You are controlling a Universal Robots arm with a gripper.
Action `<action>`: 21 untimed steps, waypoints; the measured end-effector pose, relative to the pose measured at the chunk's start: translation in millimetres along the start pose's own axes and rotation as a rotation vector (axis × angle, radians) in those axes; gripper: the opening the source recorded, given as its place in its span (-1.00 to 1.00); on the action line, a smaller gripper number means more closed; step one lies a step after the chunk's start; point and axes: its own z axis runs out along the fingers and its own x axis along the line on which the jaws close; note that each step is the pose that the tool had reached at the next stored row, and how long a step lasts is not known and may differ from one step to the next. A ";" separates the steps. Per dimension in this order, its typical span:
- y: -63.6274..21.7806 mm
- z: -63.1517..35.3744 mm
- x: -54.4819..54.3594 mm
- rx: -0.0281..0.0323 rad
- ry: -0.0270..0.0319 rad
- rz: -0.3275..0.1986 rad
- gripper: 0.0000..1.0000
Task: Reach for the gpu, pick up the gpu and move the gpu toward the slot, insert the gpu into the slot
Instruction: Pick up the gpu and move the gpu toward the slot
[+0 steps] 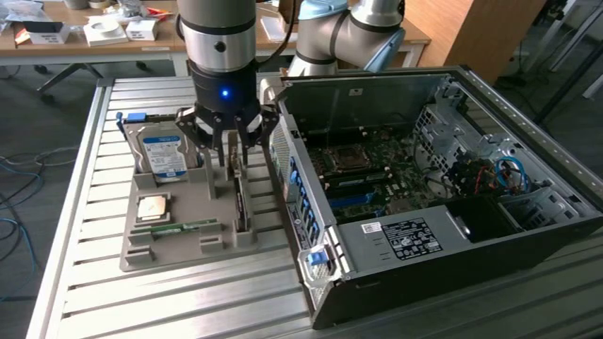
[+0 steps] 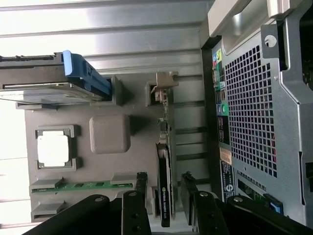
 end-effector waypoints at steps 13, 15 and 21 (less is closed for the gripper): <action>0.0 4.6 -1.5 -0.0001 -0.0001 0.000 -0.17; -0.3 6.5 -1.6 0.0001 0.0000 0.000 -0.17; -1.3 13.5 -1.5 0.0000 0.0000 0.000 -0.17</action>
